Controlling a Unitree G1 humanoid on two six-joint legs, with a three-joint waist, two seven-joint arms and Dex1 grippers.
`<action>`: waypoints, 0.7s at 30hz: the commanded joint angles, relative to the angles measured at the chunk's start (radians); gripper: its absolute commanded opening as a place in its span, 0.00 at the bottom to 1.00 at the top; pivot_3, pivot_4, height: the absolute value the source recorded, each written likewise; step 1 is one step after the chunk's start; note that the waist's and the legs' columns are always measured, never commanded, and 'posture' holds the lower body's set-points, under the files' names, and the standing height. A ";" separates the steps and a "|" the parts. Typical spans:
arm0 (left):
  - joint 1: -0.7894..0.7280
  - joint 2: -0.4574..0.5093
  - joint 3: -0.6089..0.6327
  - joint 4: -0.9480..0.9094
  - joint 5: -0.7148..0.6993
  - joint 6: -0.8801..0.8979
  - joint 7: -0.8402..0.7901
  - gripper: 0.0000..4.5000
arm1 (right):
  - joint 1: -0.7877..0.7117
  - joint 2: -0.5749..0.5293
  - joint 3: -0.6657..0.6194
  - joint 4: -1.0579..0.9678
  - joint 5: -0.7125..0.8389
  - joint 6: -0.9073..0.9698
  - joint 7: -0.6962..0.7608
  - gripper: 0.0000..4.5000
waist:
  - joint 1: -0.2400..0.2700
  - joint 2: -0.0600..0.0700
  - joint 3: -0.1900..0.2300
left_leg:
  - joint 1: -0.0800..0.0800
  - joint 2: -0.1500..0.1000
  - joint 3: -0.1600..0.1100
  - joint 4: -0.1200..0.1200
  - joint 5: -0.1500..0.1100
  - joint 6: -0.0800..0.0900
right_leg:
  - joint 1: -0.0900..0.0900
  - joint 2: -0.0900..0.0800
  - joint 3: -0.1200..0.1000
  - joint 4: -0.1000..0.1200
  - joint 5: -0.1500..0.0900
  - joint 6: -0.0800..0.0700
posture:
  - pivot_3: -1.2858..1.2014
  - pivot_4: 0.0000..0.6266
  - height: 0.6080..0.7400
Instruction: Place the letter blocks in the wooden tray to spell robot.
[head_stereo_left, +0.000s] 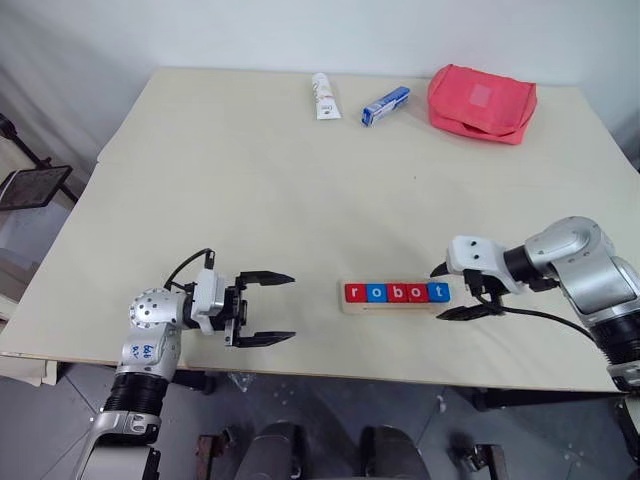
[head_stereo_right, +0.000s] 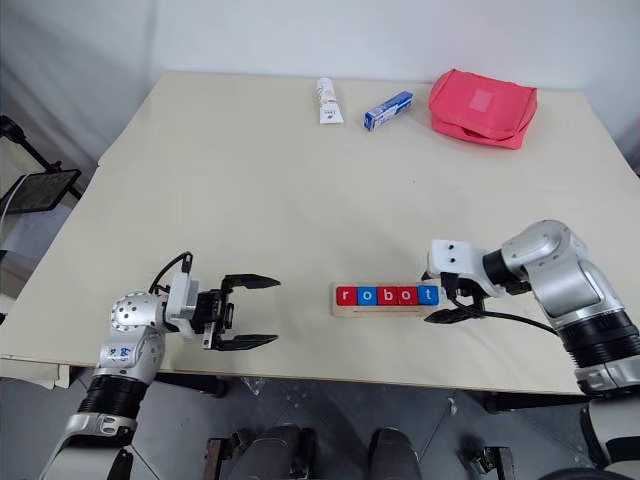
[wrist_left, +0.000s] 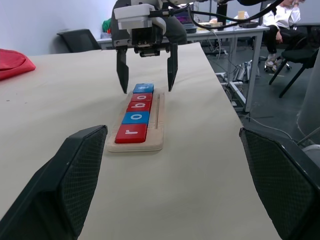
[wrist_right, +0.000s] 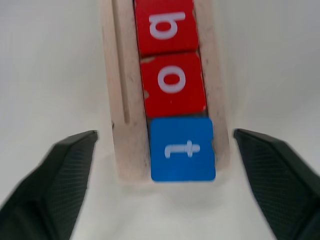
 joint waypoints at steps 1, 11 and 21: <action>-0.005 -0.003 0.001 -0.013 -0.001 -0.016 0.002 1.00 | -0.004 -0.010 -0.047 -0.057 0.031 0.026 -0.005 0.99 | 0.000 0.000 0.000 | 0.000 0.000 0.000 0.000 0.000 0.000 | 0.000 0.000 0.000 0.000 0.000 0.000 | 0.52 0.24 1.00; -0.014 -0.014 -0.006 0.001 0.000 -0.021 -0.002 1.00 | 0.102 -0.092 -0.170 -0.102 0.088 0.061 -0.039 0.70 | 0.007 0.000 0.000 | -0.001 -0.001 -0.001 0.000 0.000 0.000 | 0.000 0.000 0.000 0.000 0.000 0.000 | 0.52 0.24 1.00; -0.015 -0.016 -0.009 0.001 -0.003 -0.018 -0.008 1.00 | 0.133 -0.087 -0.163 -0.038 0.081 0.024 -0.051 0.01 | -0.001 0.000 0.000 | 0.000 0.000 0.000 0.000 0.000 0.000 | 0.000 0.000 -0.002 0.000 0.000 0.000 | 0.52 0.24 1.00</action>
